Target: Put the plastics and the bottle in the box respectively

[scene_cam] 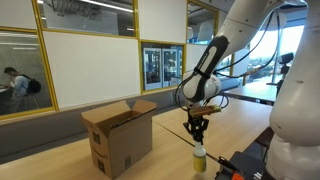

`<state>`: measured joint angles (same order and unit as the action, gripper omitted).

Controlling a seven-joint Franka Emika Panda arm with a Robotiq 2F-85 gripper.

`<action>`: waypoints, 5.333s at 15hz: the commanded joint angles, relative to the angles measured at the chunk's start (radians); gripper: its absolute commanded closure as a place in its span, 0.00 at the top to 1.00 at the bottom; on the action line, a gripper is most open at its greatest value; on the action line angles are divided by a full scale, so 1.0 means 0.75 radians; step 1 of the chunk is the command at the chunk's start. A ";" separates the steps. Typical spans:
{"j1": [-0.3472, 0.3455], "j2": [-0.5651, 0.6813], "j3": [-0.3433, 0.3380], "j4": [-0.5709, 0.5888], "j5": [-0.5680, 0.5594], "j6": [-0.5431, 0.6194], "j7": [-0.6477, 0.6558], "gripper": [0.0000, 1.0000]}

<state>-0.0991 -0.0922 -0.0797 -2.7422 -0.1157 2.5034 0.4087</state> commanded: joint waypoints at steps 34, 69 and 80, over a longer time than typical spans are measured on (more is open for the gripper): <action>0.086 0.004 0.456 0.931 -0.859 -0.609 0.675 0.19; 0.485 0.422 0.190 1.371 -0.836 -0.955 0.641 1.00; 0.408 -0.329 0.293 0.792 -0.734 -1.437 0.845 1.00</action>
<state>0.2430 -0.1563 0.1078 -1.9928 -0.7181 1.4639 0.9911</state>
